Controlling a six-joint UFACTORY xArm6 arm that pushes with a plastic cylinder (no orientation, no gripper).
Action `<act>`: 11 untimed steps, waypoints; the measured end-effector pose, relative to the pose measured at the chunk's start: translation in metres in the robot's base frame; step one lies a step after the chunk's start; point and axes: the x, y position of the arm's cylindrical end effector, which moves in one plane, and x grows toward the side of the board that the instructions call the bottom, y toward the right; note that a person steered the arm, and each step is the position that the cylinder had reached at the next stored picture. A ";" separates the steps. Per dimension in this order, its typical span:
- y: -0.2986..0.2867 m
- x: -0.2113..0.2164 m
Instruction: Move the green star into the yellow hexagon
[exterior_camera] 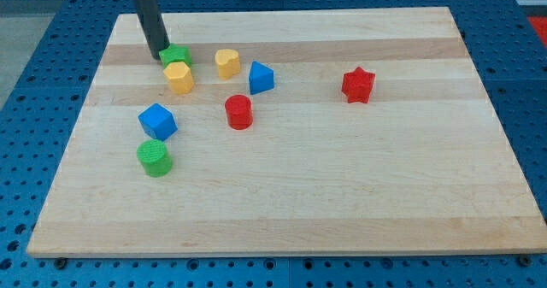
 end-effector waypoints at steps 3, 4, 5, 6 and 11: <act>-0.003 -0.030; -0.003 -0.058; 0.010 -0.057; 0.032 -0.040; -0.032 0.008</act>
